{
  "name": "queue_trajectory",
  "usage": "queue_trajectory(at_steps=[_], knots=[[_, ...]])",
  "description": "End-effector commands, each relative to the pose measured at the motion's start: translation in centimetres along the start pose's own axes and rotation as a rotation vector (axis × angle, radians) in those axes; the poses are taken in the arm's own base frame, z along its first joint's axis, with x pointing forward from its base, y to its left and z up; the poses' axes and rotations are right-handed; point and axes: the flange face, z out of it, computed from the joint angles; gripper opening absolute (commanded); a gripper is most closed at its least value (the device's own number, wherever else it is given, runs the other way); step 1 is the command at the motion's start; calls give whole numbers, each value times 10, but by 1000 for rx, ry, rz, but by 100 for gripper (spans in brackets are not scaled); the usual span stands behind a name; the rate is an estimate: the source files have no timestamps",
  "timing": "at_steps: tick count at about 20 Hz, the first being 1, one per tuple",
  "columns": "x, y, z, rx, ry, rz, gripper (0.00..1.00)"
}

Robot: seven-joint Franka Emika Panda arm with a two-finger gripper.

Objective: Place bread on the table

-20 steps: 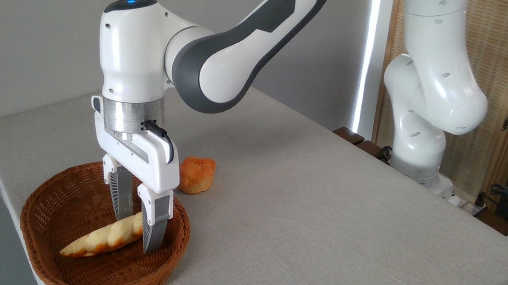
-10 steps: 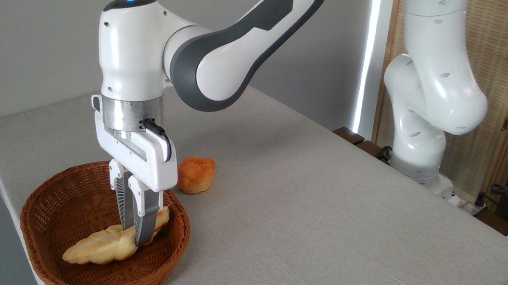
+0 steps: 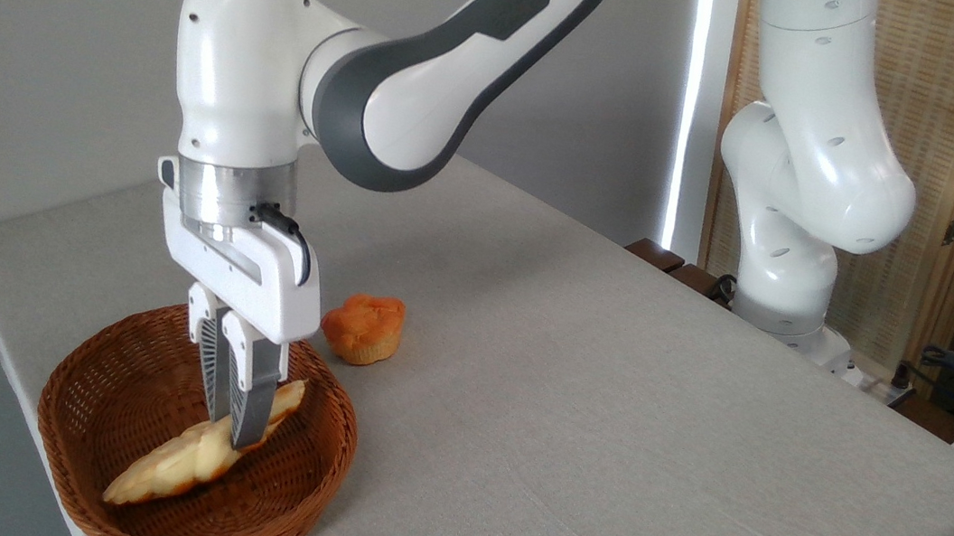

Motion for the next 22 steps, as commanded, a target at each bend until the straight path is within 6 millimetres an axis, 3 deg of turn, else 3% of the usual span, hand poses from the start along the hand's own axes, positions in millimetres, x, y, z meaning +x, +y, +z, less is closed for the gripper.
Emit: queue_trajectory(at_steps=[1, 11, 17, 22], knots=[[-4, -4, -26, 10, 10, -26, 32], [-40, 3, -104, -59, -43, -44, 33], [-69, 22, -113, -143, -145, -25, 37], [-112, 45, -124, -203, -117, 29, 37]])
